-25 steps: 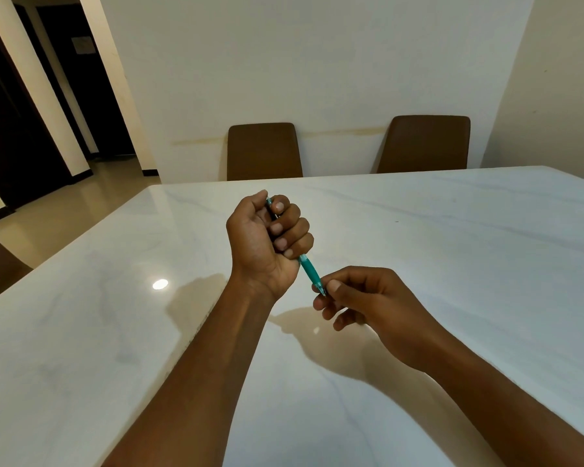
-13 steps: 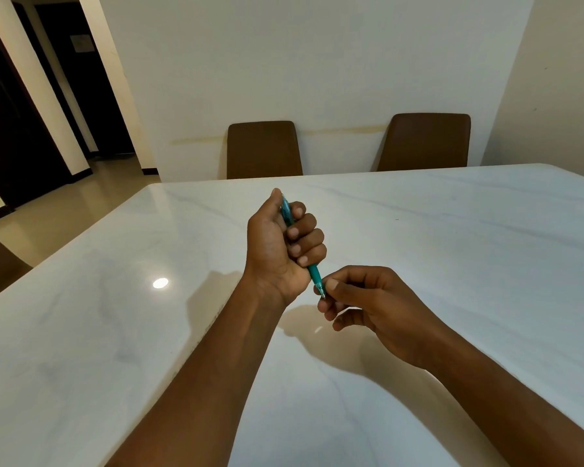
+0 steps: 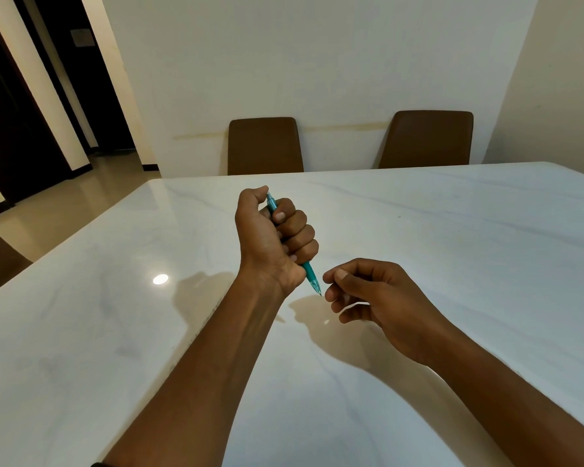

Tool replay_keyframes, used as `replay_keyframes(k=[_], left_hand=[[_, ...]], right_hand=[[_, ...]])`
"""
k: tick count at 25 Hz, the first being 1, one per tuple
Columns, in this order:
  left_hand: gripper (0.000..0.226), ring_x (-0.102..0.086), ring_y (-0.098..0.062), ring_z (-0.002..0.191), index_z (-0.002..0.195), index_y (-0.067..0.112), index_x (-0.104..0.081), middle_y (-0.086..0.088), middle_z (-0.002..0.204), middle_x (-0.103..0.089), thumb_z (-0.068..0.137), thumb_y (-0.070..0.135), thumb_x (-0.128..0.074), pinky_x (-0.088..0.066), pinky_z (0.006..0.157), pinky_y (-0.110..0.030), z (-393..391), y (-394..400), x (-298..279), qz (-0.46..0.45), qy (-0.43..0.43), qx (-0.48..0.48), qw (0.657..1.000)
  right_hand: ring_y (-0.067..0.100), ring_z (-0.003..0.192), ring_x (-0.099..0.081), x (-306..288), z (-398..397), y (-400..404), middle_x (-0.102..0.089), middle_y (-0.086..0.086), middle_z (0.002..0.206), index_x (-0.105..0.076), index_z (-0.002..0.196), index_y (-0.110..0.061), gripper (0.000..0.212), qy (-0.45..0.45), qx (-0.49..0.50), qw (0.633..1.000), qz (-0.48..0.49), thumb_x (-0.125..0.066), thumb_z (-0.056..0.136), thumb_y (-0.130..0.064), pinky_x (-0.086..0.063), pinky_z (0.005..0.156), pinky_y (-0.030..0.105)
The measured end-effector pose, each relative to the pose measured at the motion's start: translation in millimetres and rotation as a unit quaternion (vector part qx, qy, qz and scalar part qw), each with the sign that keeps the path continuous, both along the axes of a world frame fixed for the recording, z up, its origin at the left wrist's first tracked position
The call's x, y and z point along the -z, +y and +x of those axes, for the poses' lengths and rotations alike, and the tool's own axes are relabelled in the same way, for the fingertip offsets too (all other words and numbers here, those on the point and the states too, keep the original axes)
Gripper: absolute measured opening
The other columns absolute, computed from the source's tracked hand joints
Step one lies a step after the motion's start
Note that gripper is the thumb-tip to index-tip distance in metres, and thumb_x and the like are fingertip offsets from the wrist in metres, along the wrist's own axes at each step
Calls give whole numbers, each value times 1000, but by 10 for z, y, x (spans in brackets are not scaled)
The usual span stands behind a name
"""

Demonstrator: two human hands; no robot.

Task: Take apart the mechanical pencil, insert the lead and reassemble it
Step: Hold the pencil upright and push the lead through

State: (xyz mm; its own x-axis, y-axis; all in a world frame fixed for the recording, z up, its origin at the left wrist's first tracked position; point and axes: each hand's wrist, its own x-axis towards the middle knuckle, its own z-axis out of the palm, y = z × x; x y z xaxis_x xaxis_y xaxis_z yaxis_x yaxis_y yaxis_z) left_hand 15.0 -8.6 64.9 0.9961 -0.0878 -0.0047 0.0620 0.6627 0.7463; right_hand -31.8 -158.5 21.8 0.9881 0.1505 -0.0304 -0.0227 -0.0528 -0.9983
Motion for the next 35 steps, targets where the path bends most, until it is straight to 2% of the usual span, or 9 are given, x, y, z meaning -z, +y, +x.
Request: replay_keyframes(k=[7,11,16,19,23,28,31,33,35], left_hand=[[45,-15,-9,38,53,17,-31,4,43,-23,88,44,-32,-14,43,-20,-1,28,-18,-2,-9,0,1000],[45,-11,-10,44,54,16,-32,3,45,-23,88,44,-33,-14,44,-21,-3,20,-35,7,-14,3,1000],[46,-16,-8,38,53,15,-33,4,42,-25,89,44,-32,-14,43,-20,-3,17,-49,10,-22,1,1000],[45,-13,-9,43,54,16,-34,3,45,-23,89,43,-33,-14,43,-21,-4,23,-51,9,-15,0,1000],[47,-17,-8,39,54,14,-40,4,45,-26,90,45,-35,-15,41,-20,23,46,-26,-32,3,19,999],[42,-28,-9,39,63,11,-47,1,50,-34,89,43,-38,-25,40,-20,39,75,10,-89,25,52,994],[29,-38,-11,48,74,9,-51,-3,59,-42,88,31,-40,-34,44,-21,-7,48,2,-42,48,69,996],[20,-47,-14,55,86,8,-54,-6,67,-48,91,21,-40,-43,49,-23,-58,17,-11,48,53,67,995],[17,-59,-20,67,99,4,-56,-10,77,-56,96,11,-41,-56,63,-28,-99,2,7,157,57,32,985]], right_hand=[[17,68,-66,8,8,0,-72,8,78,-73,96,-6,23,2,10,1000,0,-53,96,-17,-57,65,30],[17,68,-66,13,10,-9,-72,8,78,-73,96,-6,23,2,16,1000,1,-53,97,-17,-55,63,28],[16,67,-66,6,9,-3,-72,8,78,-73,95,-7,23,1,22,1000,-1,-52,97,-17,-56,63,28],[17,68,-66,5,4,-4,-72,9,79,-73,96,-7,23,-1,20,1000,-2,-52,97,-17,-55,63,28],[16,68,-66,1,3,2,-72,8,79,-73,96,-7,23,-4,22,1000,-10,-52,97,-17,-56,63,28],[19,69,-66,-21,-18,-6,-73,9,81,-73,97,-6,21,-4,-5,1000,21,-54,96,-15,-55,65,32],[21,71,-67,-34,-36,11,-74,12,85,-72,99,-7,19,-4,-30,998,51,-58,93,-20,-55,66,34],[21,71,-68,-36,-42,17,-74,11,85,-70,101,-7,20,-7,-35,998,50,-62,91,-21,-57,68,34],[22,72,-70,-35,-48,22,-75,9,80,-70,102,-7,20,-9,-34,999,38,-65,88,-20,-58,69,34]])
